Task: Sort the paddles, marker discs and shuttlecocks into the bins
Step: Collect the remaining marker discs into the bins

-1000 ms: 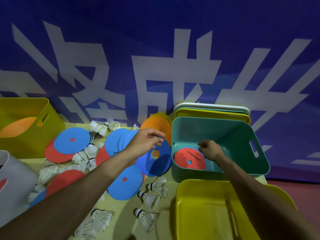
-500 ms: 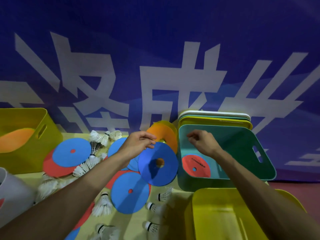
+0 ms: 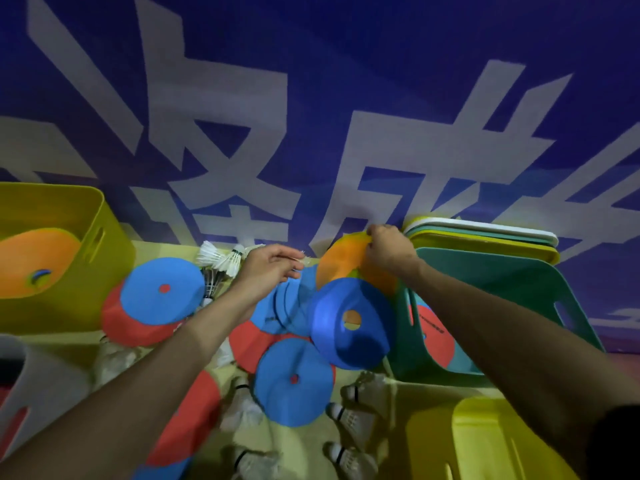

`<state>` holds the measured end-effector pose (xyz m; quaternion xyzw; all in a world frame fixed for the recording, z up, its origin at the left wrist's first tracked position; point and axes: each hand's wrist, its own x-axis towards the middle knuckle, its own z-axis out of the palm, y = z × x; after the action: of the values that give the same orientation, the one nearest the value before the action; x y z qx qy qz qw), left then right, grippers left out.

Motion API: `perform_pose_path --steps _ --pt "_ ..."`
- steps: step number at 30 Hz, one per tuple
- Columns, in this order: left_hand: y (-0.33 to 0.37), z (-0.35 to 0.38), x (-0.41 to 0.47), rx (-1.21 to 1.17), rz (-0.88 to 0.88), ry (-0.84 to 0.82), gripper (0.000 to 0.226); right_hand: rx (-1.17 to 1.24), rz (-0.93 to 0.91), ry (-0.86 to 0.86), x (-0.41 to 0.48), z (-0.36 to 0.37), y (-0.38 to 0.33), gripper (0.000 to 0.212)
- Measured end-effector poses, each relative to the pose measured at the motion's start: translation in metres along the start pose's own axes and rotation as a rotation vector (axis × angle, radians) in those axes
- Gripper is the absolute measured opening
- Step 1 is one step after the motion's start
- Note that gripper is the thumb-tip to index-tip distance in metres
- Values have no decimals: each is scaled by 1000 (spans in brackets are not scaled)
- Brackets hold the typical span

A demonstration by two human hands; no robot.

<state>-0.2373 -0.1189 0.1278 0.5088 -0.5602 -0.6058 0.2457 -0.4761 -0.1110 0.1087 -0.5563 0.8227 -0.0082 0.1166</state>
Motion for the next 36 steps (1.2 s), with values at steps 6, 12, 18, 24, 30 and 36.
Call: perform_pose_path --steps 6,12,18,24,30,36 --pt "-16 -34 12 -46 -49 86 23 -281 71 -92 26 18 -9 50" --pt "-31 -47 12 -90 -85 111 24 -425 -13 -54 37 33 -6 39" --pt "-32 -48 6 -99 -90 130 25 -452 -62 -18 29 28 -10 30" --pt "-20 -41 -7 -71 -54 130 26 -364 -111 141 12 -3 -6 27" --pt "-7 -36 -31 -74 -4 144 24 -250 -202 343 -10 -31 -6 16" --pt "11 -37 -61 -56 53 176 22 59 -212 465 -31 -61 -6 23"
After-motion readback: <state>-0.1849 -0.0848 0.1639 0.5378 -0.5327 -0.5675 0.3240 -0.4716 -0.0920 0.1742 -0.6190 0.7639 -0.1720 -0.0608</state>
